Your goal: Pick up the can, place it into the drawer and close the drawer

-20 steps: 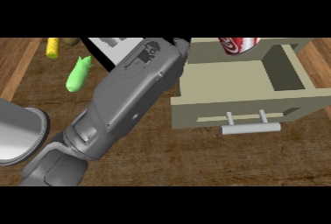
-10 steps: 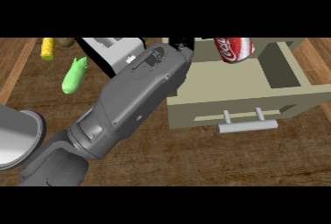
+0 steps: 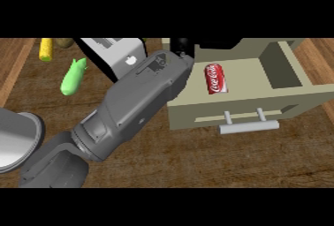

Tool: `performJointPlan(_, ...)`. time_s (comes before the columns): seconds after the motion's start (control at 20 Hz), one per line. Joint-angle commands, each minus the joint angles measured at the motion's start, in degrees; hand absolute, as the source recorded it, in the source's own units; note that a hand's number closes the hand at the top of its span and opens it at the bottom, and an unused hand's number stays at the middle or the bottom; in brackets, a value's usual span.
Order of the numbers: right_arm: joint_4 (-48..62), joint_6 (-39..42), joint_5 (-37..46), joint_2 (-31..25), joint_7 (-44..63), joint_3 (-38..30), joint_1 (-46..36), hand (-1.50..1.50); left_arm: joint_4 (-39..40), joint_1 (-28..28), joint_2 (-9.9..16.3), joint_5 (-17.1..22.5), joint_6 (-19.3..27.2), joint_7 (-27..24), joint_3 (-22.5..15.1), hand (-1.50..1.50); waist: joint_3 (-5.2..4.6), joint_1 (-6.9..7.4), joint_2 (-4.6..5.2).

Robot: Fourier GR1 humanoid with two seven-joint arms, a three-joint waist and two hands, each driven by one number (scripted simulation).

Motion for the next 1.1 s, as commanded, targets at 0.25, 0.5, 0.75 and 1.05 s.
performJointPlan(0.25, -2.53, 0.42, -1.86, -0.33, 1.88, -0.24, 1.33, -1.5, 1.86, -0.2, 0.0, 4.71, 2.03, -2.45, -2.5, -1.5, -0.02, -0.57, -0.02)
performJointPlan(0.5, -0.93, 0.29, 2.3, 1.87, -1.13, 0.97, -0.89, -1.5, 4.42, -1.29, 0.0, 6.49, -0.05, -6.15, -0.59, -1.5, -0.01, 0.18, 0.21)
performJointPlan(0.75, -6.8, 3.77, 11.95, -1.93, -7.6, -1.69, -2.21, -1.5, 2.07, 1.06, -0.01, 8.05, 0.47, -8.79, -1.5, -1.5, -0.04, 0.18, 0.14)
performJointPlan(1.05, -6.86, 3.47, 19.63, -5.36, -10.04, 1.65, -9.28, -1.5, 2.22, -2.19, -0.01, 8.99, -0.14, -9.91, -2.03, -1.5, -0.06, 1.89, 0.04)
